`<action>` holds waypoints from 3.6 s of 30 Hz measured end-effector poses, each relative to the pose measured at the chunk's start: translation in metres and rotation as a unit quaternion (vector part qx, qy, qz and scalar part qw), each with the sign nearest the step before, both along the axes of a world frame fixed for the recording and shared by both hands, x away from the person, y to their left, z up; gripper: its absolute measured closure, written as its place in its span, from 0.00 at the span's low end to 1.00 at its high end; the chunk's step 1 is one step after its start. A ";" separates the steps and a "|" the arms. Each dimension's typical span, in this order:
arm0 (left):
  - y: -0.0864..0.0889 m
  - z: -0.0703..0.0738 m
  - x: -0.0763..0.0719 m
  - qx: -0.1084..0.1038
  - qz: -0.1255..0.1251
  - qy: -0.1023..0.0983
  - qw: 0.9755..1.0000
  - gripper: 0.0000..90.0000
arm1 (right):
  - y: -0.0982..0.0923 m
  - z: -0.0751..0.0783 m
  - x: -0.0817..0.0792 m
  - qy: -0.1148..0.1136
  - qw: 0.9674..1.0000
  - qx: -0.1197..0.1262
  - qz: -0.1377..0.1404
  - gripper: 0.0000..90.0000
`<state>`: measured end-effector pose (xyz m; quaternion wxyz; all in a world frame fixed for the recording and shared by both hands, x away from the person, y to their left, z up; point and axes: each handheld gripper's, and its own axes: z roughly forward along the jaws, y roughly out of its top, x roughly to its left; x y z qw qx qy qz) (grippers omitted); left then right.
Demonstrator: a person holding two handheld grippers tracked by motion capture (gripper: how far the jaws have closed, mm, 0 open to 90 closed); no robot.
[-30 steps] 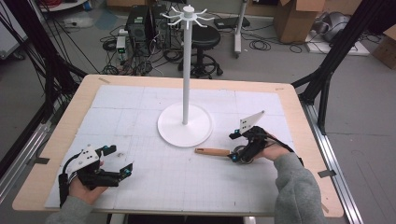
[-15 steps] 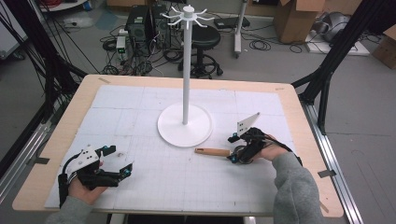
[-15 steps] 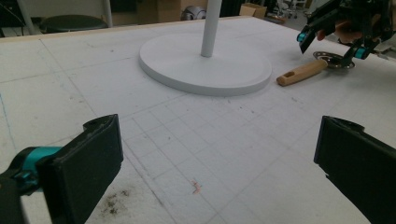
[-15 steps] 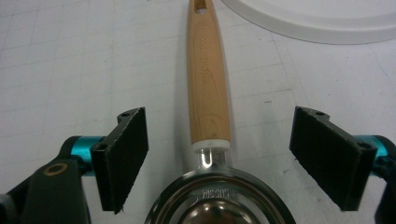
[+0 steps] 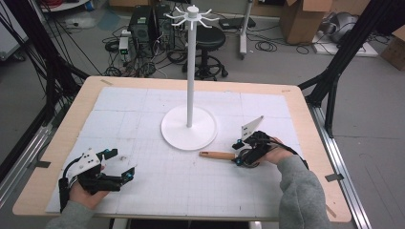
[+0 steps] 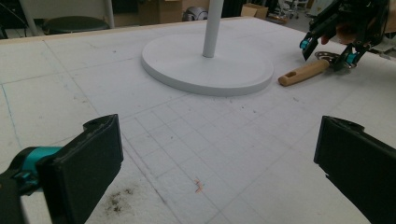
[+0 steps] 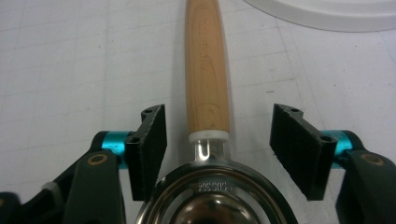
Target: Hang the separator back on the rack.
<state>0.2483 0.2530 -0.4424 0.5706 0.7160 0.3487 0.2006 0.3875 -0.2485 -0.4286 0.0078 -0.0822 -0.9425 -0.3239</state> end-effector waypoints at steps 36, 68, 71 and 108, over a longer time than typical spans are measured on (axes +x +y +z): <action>0.000 0.000 -0.001 0.001 -0.002 0.001 1.000 0.02 | 0.003 0.001 -0.006 -0.015 0.999 -0.029 0.011 0.71; 0.000 0.000 0.000 0.003 -0.003 0.003 1.000 0.02 | 0.025 0.011 -0.008 -0.020 0.994 -0.110 0.019 0.77; 0.000 0.000 0.000 0.001 -0.002 0.002 1.000 0.02 | 0.024 0.011 -0.009 -0.023 0.994 -0.108 0.017 0.77; 0.000 0.000 0.000 0.001 -0.002 0.002 1.000 0.02 | 0.005 0.043 -0.019 -0.039 0.999 0.007 -0.034 0.77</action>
